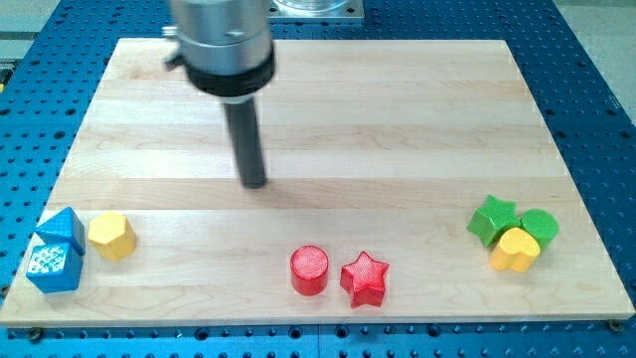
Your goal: Move the yellow heart right to the red star
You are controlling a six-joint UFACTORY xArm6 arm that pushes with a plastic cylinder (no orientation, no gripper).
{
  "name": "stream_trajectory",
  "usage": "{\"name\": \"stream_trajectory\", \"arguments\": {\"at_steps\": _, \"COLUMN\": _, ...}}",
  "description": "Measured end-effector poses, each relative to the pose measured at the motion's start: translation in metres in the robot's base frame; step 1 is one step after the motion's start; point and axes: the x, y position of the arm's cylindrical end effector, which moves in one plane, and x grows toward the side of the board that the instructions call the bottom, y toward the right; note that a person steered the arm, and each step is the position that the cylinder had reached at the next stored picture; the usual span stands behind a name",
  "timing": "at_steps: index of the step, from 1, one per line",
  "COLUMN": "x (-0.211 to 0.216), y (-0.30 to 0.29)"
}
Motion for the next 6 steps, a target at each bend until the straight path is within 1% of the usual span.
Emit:
{"name": "stream_trajectory", "arguments": {"at_steps": 1, "x": -0.003, "y": 0.149}}
{"name": "stream_trajectory", "arguments": {"at_steps": 2, "x": -0.018, "y": 0.3}}
{"name": "stream_trajectory", "arguments": {"at_steps": 3, "x": 0.055, "y": 0.34}}
{"name": "stream_trajectory", "arguments": {"at_steps": 4, "x": 0.087, "y": 0.311}}
{"name": "stream_trajectory", "arguments": {"at_steps": 5, "x": 0.088, "y": 0.212}}
{"name": "stream_trajectory", "arguments": {"at_steps": 6, "x": 0.12, "y": 0.232}}
